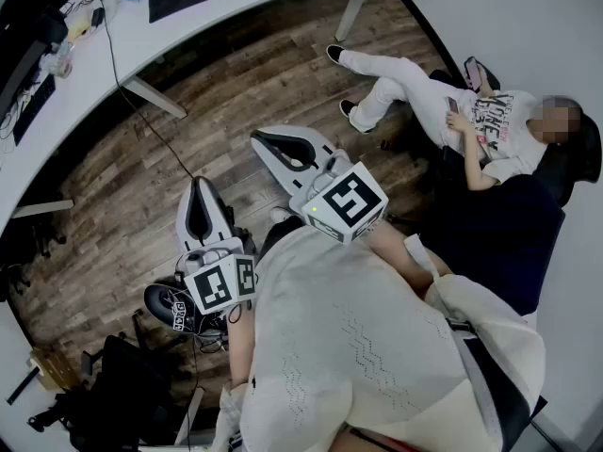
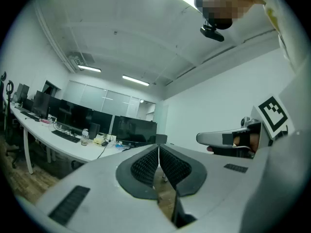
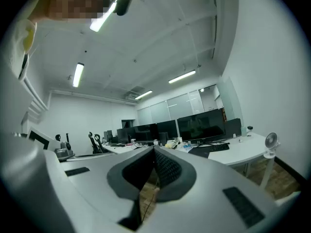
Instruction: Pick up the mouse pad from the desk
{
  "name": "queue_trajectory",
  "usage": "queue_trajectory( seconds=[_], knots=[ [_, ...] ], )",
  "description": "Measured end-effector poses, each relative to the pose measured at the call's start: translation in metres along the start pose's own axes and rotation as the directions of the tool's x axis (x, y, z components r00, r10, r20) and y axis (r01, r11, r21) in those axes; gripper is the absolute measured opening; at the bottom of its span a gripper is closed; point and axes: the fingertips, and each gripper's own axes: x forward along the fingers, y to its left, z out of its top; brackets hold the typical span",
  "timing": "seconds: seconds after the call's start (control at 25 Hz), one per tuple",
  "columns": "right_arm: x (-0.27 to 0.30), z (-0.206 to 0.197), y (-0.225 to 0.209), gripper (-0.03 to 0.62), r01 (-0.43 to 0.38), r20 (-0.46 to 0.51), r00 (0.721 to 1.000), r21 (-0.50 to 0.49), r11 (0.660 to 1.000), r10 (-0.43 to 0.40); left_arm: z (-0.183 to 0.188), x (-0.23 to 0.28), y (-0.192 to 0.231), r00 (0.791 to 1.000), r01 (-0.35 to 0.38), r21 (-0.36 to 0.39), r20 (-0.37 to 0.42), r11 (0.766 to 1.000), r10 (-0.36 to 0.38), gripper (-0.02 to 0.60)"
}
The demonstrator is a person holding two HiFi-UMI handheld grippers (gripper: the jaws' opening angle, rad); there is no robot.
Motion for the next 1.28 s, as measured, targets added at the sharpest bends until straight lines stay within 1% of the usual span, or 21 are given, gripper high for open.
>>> queue_trajectory(
  seconds=[0.2,0.4,0.68,0.92,1.12,1.28],
  knots=[
    [-0.014,-0.004,0.012,0.000,0.005,-0.006,1.000,-0.002,1.000,-0.005,-0.001,-0.016,-0.003,1.000,-0.002,-0.006,0.003,1.000,0.002,0.017],
    [-0.023,-0.001,0.007,0.000,0.010,0.008,1.000,0.001,1.000,-0.010,0.001,-0.017,-0.013,1.000,0.005,0.014,0.006,1.000,-0.005,0.017],
    [-0.025,-0.008,0.004,0.000,0.002,0.003,1.000,0.010,1.000,-0.002,-0.003,-0.017,-0.017,1.000,-0.002,0.019,0.008,1.000,0.002,0.017],
    [-0.015,-0.005,-0.002,0.000,-0.011,0.005,1.000,0.011,1.000,0.011,-0.002,-0.007,-0.012,1.000,-0.018,0.019,0.008,1.000,0.018,0.017],
    [-0.003,0.000,-0.018,0.000,-0.004,0.005,1.000,0.037,0.999,0.004,0.004,0.009,-0.005,0.999,-0.037,0.005,0.019,0.999,0.037,0.017],
    [0.013,-0.001,-0.032,0.000,-0.001,-0.005,1.000,0.043,0.999,0.001,0.003,0.026,0.001,0.999,-0.037,0.000,0.023,0.999,0.037,0.017]
  ],
)
